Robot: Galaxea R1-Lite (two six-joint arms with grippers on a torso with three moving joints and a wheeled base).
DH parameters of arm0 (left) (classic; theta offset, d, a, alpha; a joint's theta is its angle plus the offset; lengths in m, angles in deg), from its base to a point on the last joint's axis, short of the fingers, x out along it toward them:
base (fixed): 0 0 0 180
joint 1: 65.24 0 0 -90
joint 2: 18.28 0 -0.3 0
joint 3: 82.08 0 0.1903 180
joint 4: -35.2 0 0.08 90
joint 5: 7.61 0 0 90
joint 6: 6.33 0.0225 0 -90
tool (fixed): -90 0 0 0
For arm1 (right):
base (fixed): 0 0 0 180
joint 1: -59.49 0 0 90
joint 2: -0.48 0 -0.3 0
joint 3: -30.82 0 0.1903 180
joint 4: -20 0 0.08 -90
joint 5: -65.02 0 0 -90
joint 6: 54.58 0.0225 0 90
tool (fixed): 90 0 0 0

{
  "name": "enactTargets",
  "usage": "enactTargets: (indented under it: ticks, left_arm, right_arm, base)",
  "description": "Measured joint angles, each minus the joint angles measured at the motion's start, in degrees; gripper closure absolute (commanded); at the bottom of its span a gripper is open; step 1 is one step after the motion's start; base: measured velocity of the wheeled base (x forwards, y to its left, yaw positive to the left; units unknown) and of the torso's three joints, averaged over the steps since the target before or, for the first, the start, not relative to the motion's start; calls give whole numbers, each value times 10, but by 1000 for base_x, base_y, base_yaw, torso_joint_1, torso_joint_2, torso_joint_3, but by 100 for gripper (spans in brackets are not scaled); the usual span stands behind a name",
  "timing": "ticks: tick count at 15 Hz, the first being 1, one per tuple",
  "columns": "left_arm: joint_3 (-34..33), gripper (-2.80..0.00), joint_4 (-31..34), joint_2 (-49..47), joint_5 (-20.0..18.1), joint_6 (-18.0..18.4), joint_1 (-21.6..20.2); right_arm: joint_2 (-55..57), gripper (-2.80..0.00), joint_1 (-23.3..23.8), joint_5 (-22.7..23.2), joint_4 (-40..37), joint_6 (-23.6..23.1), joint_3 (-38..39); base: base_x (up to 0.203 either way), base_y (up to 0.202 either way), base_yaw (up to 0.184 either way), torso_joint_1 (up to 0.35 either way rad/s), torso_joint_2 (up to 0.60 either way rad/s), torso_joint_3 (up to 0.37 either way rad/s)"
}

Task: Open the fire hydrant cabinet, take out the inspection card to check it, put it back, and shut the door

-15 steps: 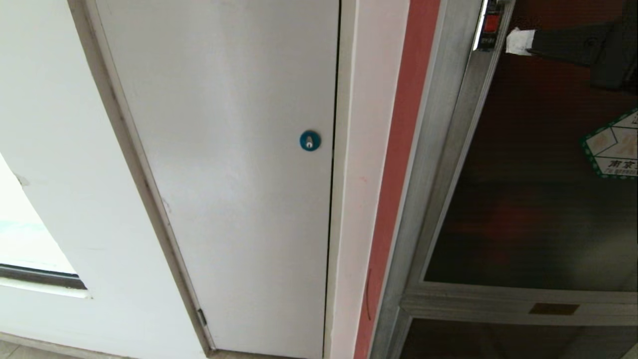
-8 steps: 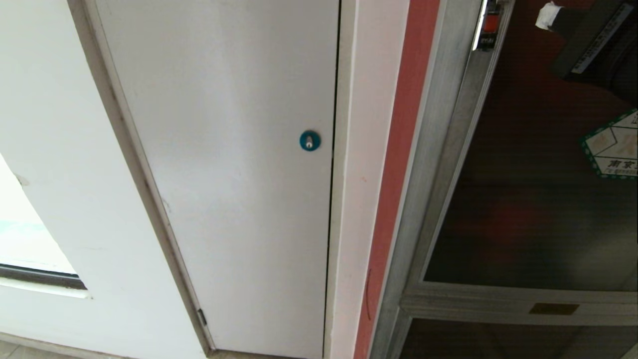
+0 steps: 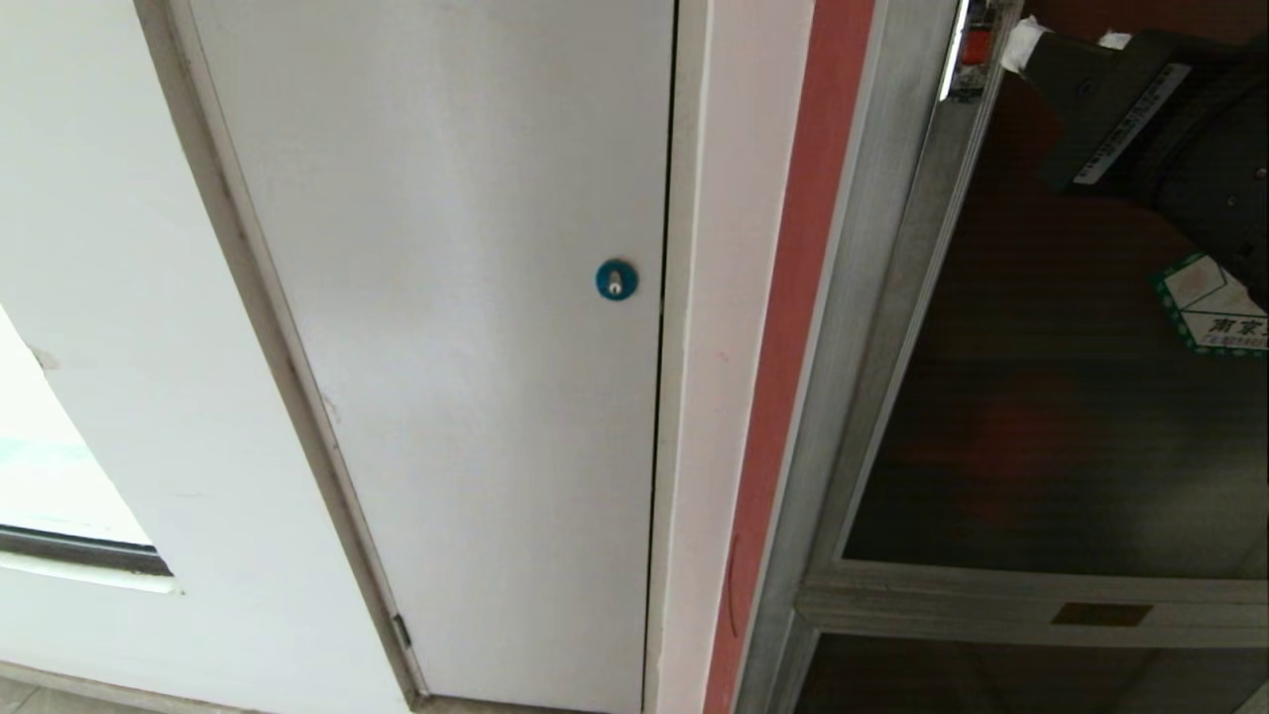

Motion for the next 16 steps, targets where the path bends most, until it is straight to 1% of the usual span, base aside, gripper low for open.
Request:
enactTargets:
  ticks: [3, 7, 11, 16]
  left_arm:
    - [0, 0, 0, 0, 0, 0, 0]
    - [0, 0, 0, 0, 0, 0, 0]
    - [0, 0, 0, 0, 0, 0, 0]
    - [0, 0, 0, 0, 0, 0, 0]
  right_arm:
    - [22, -280, 4, 0, 15, -13, -11]
    - [51, -280, 31, 0, 15, -25, -53]
    - [67, -280, 46, 1, 10, -30, -80]
    - [84, -280, 58, 16, 7, -36, -105]
  base:
    - [0, 0, 0, 0, 0, 0]
    - [0, 0, 0, 0, 0, 0]
    - [0, 0, 0, 0, 0, 0]
    - [0, 0, 0, 0, 0, 0]
